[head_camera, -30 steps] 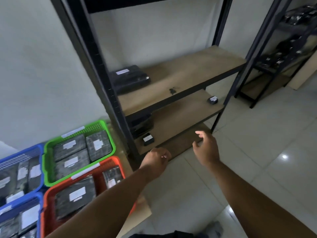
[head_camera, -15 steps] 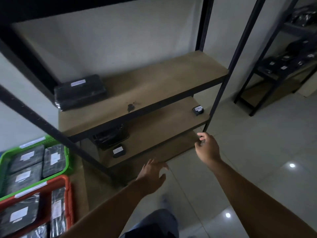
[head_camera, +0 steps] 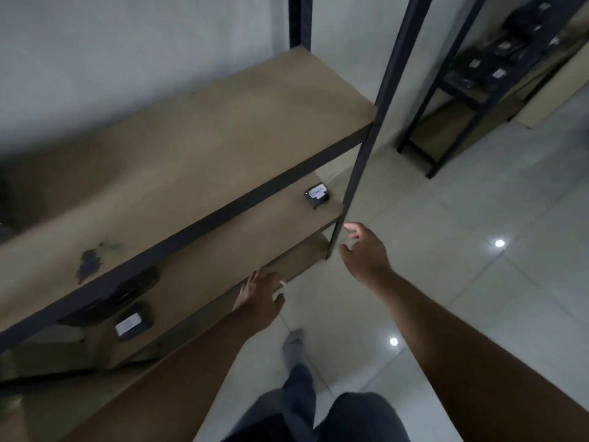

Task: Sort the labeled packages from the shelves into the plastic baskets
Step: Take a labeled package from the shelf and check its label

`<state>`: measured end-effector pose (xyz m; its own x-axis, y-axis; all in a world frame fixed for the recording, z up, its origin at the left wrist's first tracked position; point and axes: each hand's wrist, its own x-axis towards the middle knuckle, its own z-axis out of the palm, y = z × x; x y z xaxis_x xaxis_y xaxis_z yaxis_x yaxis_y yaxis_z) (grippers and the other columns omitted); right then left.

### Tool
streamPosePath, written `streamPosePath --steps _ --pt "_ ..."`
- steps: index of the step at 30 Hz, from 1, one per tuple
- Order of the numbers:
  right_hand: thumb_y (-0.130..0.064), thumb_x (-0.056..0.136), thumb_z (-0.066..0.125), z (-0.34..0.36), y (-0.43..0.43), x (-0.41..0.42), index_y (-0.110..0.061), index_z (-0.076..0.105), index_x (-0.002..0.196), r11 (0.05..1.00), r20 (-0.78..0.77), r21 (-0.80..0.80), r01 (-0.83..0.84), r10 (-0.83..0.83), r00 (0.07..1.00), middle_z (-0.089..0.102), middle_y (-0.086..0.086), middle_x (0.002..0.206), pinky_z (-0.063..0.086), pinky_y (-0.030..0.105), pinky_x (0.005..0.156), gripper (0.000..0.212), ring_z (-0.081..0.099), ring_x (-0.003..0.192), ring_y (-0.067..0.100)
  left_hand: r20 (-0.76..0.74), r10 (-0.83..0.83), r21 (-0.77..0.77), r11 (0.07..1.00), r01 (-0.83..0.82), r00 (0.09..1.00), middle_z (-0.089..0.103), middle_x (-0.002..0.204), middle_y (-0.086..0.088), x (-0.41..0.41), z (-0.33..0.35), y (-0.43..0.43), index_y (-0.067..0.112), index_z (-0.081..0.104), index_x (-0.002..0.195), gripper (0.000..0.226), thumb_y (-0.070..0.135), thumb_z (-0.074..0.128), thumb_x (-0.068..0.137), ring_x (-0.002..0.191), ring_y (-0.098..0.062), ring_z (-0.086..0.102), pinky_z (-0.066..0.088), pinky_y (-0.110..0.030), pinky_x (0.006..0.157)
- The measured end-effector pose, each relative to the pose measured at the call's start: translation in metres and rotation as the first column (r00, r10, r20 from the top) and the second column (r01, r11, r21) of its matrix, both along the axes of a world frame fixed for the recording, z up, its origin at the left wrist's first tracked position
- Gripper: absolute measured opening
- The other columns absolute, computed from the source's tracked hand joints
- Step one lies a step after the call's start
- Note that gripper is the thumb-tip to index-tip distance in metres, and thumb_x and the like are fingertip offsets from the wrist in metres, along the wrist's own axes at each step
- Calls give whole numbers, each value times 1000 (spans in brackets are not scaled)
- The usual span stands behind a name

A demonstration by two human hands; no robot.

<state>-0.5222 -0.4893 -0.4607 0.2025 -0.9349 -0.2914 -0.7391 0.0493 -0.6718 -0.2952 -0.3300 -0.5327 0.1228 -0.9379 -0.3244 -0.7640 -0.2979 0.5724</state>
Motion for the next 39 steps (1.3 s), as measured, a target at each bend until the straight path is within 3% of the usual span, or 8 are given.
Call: streamPosePath --steps 11,15,19,21,26,31,34,39 --pt "-38 87 84 -143 -113 42 -8 33 161 971 48 -101 -219 224 973 59 15 142 48 14 94 95 69 114 23 79 124 -141 984 -113 989 52 146 2 -2 -118 -125 28 62 133 47 21 74 89 133 -24 52 49 -48 108" --pt "-48 79 88 -203 -158 76 -16 17 166 985 62 -48 -168 171 983 39 12 159 52 48 110 117 61 130 29 153 245 -188 958 -215 957 42 162 1 0 -165 -162 31 53 147 60 30 75 91 149 -24 38 36 -49 121" --pt "-49 72 92 -243 -187 100 -9 16 166 995 58 -81 -52 57 997 38 15 160 35 50 123 127 36 150 31 268 278 -255 944 -210 923 39 164 -5 7 -203 -170 21 49 152 59 38 63 97 154 -32 34 30 -56 124" --pt "-50 70 94 -258 -194 107 -5 22 163 994 64 -106 23 -17 998 42 15 156 28 47 125 126 36 148 33 342 235 -256 955 -151 910 32 170 -7 8 -217 -165 19 46 156 59 43 51 103 159 -33 27 25 -57 126" --pt "-41 70 88 -273 -196 117 -9 49 146 959 116 -232 163 -139 983 55 13 133 43 45 109 91 53 124 37 403 223 -260 958 -122 888 22 176 -8 5 -224 -161 20 37 164 61 48 36 109 164 -29 15 19 -56 129" --pt "-36 64 88 -276 -188 117 -18 52 140 945 303 -199 259 -192 933 56 2 130 56 46 101 86 59 121 26 424 210 -229 966 -120 881 18 177 -8 5 -223 -161 22 33 166 62 50 31 110 165 -27 10 18 -56 129" --pt "-7 73 92 -269 -178 112 -10 49 146 967 504 -25 253 -206 839 55 7 136 62 25 87 85 70 113 18 432 188 -203 973 -109 882 15 178 -7 6 -222 -161 23 29 167 63 51 27 111 165 -25 5 15 -56 130" --pt "2 78 90 -255 -159 111 -12 39 155 968 611 132 212 -248 752 66 12 133 59 21 89 93 74 110 17 409 185 -205 973 -107 894 19 177 -9 7 -219 -161 22 32 166 62 52 27 111 165 -28 8 15 -57 130"
